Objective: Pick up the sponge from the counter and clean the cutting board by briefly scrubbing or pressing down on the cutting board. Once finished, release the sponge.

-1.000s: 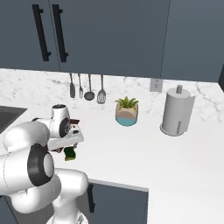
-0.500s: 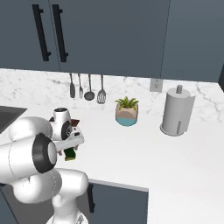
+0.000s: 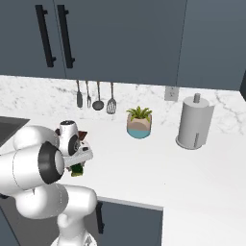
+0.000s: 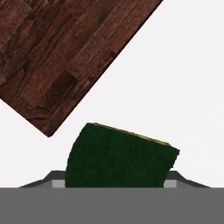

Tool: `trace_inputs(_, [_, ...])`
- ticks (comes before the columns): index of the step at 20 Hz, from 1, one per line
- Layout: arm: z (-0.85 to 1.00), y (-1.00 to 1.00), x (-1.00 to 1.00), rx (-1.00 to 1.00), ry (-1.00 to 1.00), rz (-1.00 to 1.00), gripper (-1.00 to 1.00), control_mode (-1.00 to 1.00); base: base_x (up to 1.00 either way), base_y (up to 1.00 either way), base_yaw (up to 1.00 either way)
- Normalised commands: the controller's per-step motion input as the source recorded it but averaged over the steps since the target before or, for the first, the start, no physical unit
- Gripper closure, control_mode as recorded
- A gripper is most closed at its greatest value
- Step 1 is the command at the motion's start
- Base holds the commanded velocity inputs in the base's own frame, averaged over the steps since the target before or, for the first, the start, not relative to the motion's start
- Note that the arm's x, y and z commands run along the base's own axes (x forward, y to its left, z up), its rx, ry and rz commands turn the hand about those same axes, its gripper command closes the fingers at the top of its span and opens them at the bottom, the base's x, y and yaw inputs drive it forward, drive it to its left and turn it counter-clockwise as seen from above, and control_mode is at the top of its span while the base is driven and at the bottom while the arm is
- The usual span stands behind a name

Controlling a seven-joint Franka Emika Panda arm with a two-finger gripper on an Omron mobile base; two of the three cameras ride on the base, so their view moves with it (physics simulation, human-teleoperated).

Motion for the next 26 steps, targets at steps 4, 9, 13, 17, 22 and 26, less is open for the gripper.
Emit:
trace_inputs(4, [0.08,0.0,0.0,0.0,0.0,0.0,1.0,-1.0,0.0,0.0,0.0])
trace_inputs(9, [0.53,0.15,0.0,-0.01,0.0,-0.19,1.0,-1.0,0.0,0.0,0.0])
trace_inputs(13, [0.18,0.32,0.06,0.0,0.0,-0.42,1.0,-1.0,0.0,0.0,0.0])
trace_inputs(17, [0.0,0.16,0.11,0.0,0.0,-0.49,1.0,-1.0,0.0,0.0,0.0])
trace_inputs(22, [0.0,0.03,0.21,0.0,0.0,-0.53,1.0,-1.0,0.0,0.0,0.0])
trace_inputs(26, [0.0,0.0,0.19,0.0,0.0,-0.52,1.0,-1.0,0.0,0.0,0.0])
